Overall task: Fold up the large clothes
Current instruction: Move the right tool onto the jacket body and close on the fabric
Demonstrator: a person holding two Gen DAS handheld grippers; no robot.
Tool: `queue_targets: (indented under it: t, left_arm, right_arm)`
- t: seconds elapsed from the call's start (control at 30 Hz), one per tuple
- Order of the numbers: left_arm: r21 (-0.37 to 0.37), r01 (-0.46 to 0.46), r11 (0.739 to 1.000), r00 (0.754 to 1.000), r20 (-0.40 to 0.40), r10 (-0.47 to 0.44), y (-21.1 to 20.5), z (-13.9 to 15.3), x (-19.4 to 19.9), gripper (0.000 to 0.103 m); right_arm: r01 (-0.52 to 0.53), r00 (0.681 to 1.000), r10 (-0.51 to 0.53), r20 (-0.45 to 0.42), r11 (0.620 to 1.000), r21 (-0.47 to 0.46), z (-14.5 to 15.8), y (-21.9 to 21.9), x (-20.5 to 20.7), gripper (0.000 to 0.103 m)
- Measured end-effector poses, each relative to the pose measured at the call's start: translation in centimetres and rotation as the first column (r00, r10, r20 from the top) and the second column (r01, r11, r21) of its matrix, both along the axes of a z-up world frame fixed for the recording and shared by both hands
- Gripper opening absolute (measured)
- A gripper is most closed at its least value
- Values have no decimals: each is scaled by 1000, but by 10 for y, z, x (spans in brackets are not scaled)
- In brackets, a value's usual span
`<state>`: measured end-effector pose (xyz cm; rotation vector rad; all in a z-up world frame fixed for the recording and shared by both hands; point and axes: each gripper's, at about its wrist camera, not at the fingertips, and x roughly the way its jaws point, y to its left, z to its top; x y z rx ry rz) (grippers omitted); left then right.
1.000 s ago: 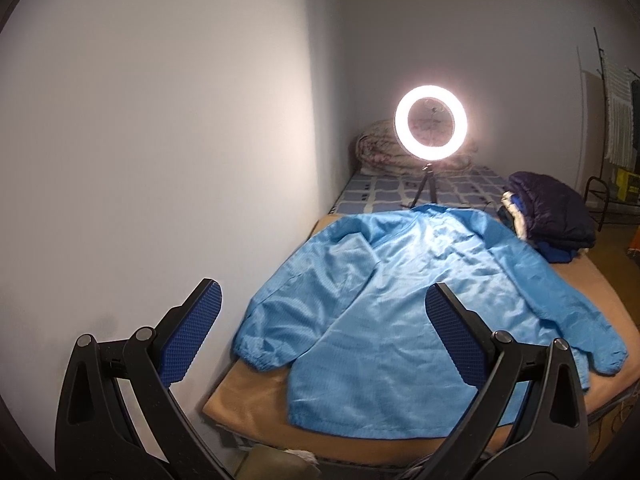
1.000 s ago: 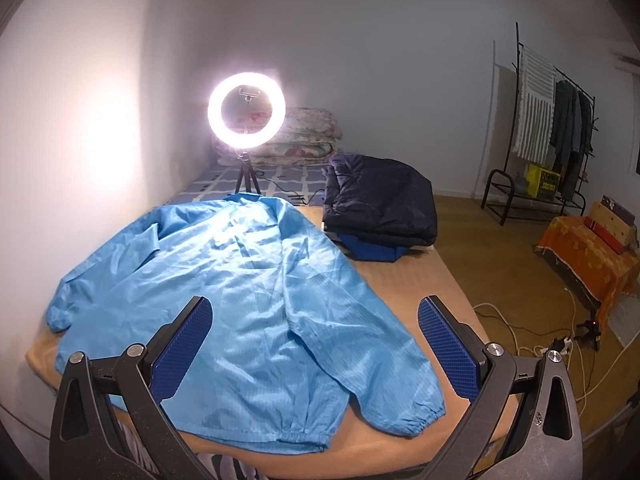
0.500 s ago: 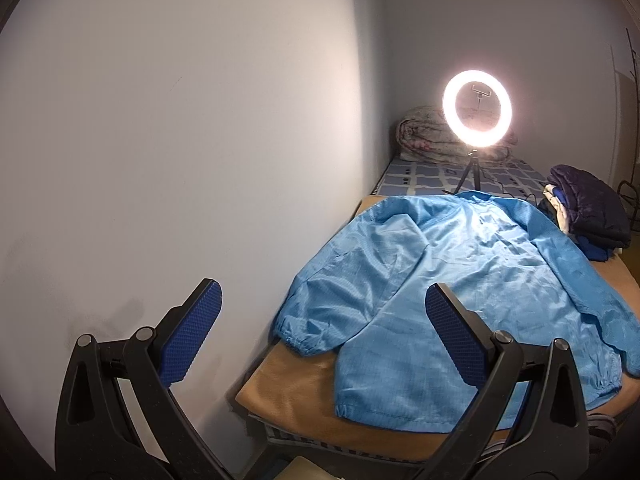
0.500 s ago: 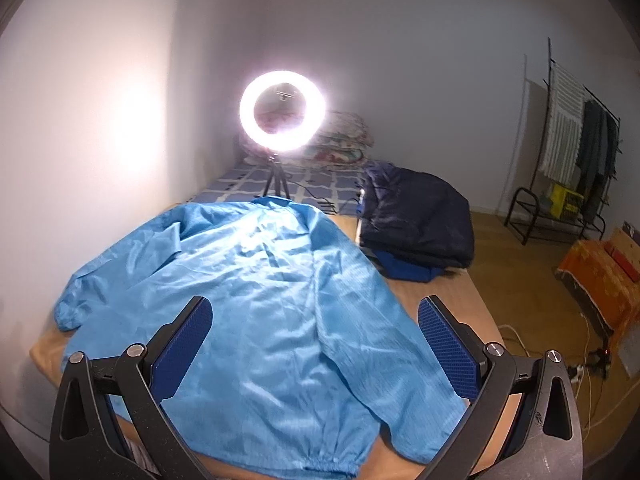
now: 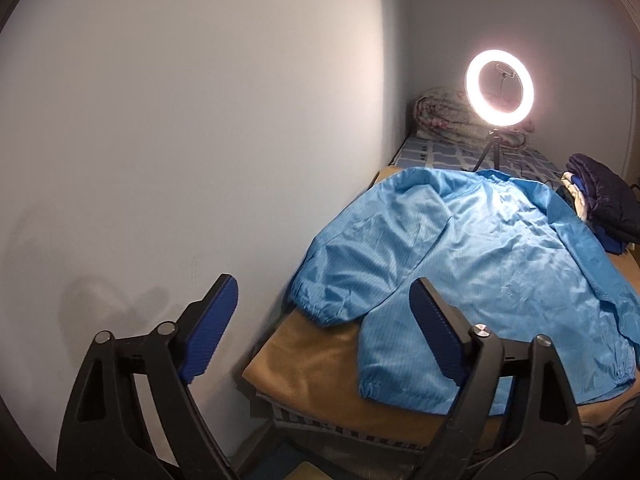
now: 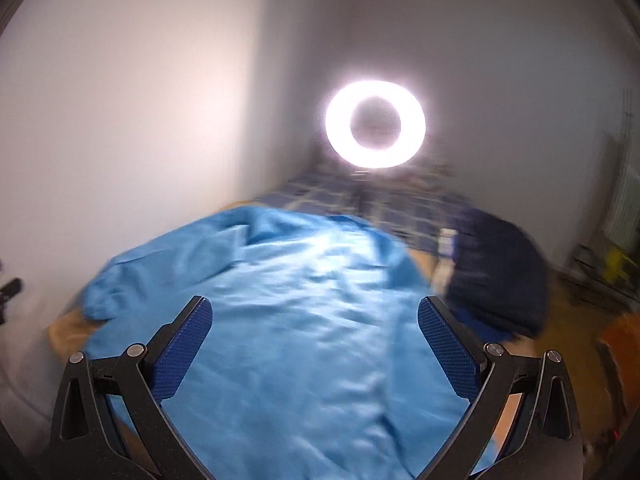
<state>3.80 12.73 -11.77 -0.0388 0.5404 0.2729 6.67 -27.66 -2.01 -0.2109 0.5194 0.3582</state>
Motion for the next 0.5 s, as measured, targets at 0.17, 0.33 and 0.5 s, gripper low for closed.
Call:
queue_targets:
  t: [0.17, 0.33, 0.5]
  left_arm:
    - [-42, -19, 999, 999, -30, 17, 14, -18, 2, 77]
    - [-68, -16, 998, 999, -49, 12, 23, -32, 4, 65]
    - [-80, -9, 997, 998, -67, 4, 26, -42, 5, 63]
  right_arm:
    - [-114, 989, 117, -93, 993, 34, -18, 42, 39, 94]
    - [-188, 944, 217, -248, 973, 133, -47, 85, 74, 78]
    - [-261, 856, 328, -399, 941, 214, -81, 141, 96, 69]
